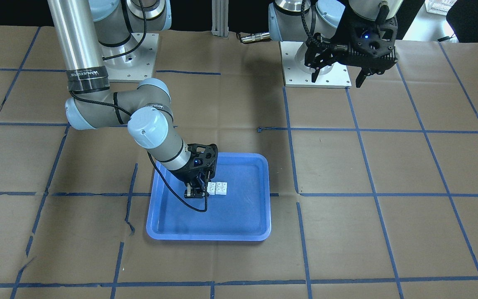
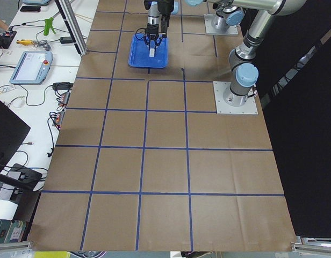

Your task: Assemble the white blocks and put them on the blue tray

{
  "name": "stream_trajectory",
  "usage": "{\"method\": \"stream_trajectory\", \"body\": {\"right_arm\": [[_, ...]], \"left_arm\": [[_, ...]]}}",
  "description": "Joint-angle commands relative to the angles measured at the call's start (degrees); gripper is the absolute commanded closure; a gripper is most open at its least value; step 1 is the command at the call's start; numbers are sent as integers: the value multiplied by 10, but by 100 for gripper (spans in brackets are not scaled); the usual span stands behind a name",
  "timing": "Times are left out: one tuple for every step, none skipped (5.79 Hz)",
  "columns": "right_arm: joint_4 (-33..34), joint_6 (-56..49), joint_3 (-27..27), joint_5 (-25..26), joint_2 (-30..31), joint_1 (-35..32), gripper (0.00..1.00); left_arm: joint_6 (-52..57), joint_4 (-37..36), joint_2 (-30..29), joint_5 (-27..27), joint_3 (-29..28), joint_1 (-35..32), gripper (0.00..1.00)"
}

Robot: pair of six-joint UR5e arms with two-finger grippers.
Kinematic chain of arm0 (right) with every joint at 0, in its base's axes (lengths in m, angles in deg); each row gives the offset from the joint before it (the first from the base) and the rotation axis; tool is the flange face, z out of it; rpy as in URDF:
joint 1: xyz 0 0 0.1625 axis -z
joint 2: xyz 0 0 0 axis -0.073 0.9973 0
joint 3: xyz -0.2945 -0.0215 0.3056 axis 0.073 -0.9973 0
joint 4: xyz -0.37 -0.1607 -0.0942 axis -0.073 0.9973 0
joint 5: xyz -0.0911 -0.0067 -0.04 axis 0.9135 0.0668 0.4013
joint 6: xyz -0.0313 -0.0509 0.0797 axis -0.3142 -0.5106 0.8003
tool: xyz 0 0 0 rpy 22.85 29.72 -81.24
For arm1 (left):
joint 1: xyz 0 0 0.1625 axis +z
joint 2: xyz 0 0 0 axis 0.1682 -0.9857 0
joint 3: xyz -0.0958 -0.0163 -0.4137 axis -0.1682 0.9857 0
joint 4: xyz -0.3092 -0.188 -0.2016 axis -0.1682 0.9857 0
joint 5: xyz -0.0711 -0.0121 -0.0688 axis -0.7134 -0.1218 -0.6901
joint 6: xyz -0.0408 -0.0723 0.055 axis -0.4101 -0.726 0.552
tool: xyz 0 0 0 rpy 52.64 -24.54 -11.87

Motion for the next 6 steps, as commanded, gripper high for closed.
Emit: {"method": "stream_trajectory", "body": {"right_arm": [[1,2,-7,3,5,2,0],[-9,3,-24,11,13,8,0],[-58,28,-36,42,25,17,0],[-127,95,-51,75,53,38,0],[-195,156,-71,109,91,60,0],[-255,229,-91,140,116,77,0]], "left_arm": [[0,-1,0,-1,-1,0,1],[0,-1,0,-1,-1,0,1],[0,-1,0,-1,-1,0,1],[0,-1,0,-1,-1,0,1],[0,-1,0,-1,-1,0,1],[0,-1,0,-1,-1,0,1]]}}
